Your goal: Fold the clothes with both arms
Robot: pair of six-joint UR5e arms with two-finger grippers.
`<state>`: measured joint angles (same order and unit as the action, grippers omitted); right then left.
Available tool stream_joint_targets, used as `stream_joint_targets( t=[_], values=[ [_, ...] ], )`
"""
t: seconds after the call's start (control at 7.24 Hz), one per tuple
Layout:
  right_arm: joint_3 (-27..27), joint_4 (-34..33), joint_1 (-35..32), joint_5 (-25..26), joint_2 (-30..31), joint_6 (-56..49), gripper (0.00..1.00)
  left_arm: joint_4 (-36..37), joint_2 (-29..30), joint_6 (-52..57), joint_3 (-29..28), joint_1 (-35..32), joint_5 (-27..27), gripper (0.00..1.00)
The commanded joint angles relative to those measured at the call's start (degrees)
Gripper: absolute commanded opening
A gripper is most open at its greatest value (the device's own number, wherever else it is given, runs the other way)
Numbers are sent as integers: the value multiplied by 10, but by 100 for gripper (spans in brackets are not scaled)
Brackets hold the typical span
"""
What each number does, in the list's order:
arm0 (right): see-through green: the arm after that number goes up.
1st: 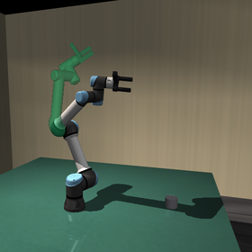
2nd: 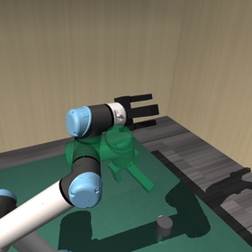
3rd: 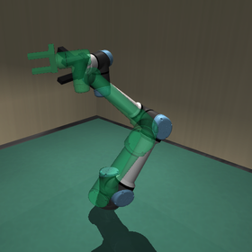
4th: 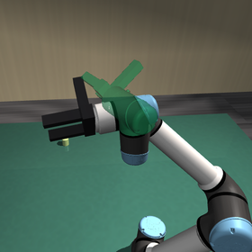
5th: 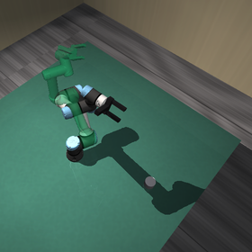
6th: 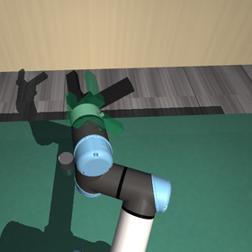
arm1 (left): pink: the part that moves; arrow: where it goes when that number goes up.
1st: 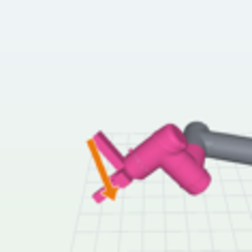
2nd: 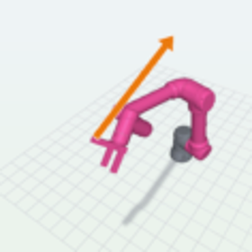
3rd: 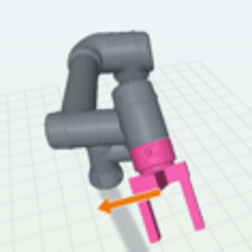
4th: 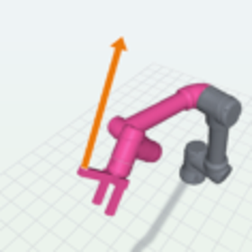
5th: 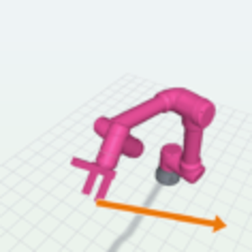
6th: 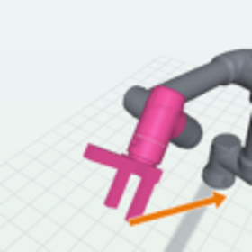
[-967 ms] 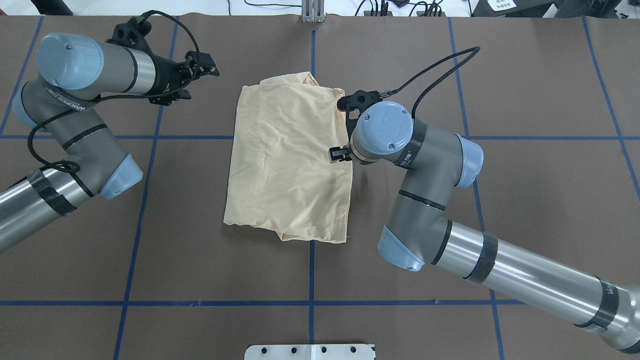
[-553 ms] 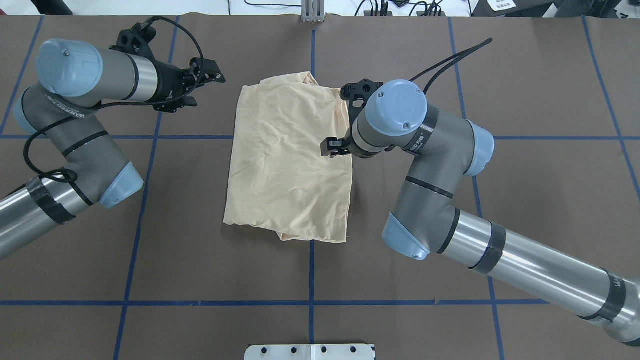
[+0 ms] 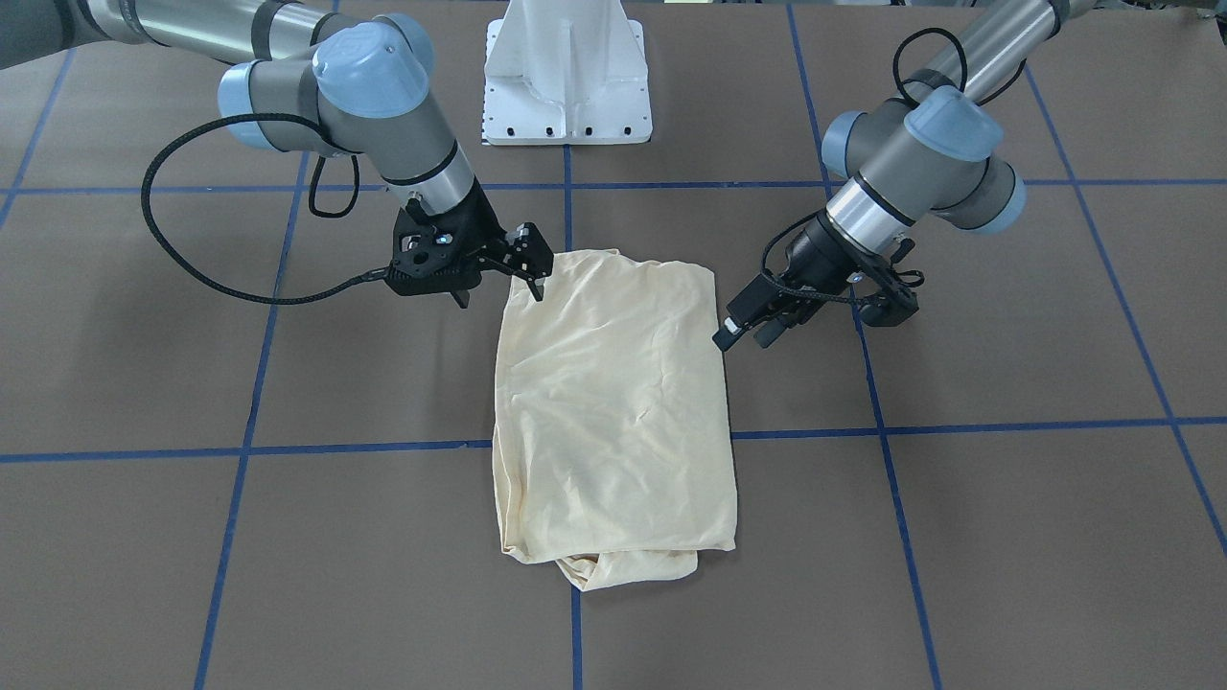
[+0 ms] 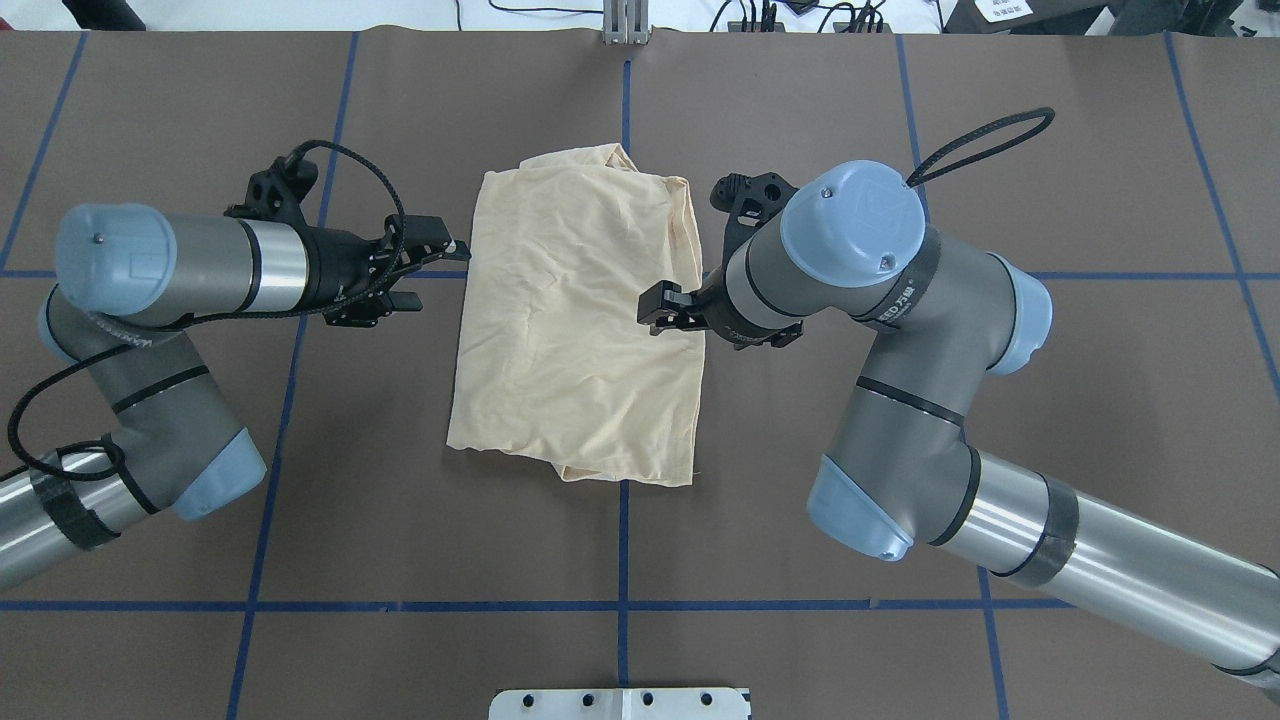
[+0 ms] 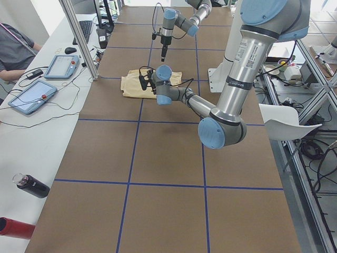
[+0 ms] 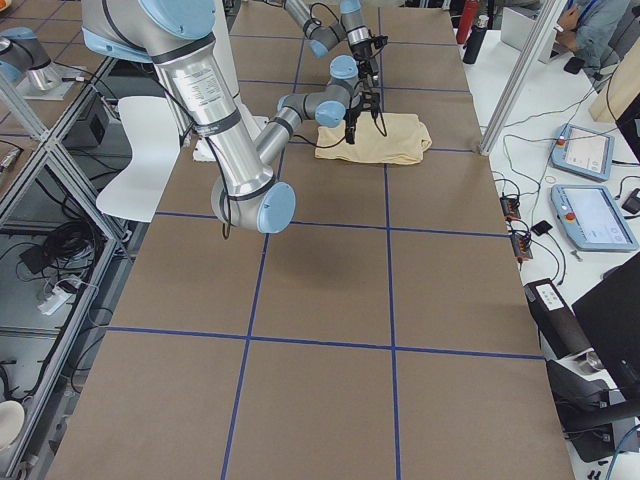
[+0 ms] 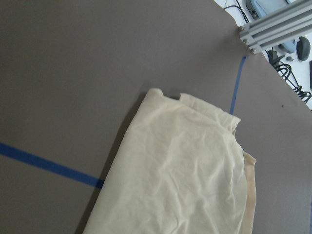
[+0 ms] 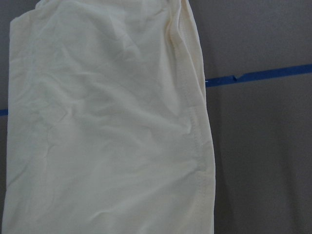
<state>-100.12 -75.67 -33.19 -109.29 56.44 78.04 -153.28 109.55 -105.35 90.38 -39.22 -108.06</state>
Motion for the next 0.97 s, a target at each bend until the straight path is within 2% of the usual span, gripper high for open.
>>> stream_joint_targets(
  t=[0.0, 0.28, 0.41, 0.83],
  values=[
    [-33, 1, 8, 0, 19, 24, 100, -45, -54, -40, 29, 62, 53, 100],
    [-40, 1, 14, 0, 22, 25, 100, -28, -64, -62, 32, 121, 102, 100],
    [-41, 1, 14, 0, 22, 25, 100, 6, -58, -62, 35, 129, 108, 100],
    [-43, 1, 15, 0, 23, 26, 100, 37, -54, -61, 32, 133, 109, 99]
  ],
)
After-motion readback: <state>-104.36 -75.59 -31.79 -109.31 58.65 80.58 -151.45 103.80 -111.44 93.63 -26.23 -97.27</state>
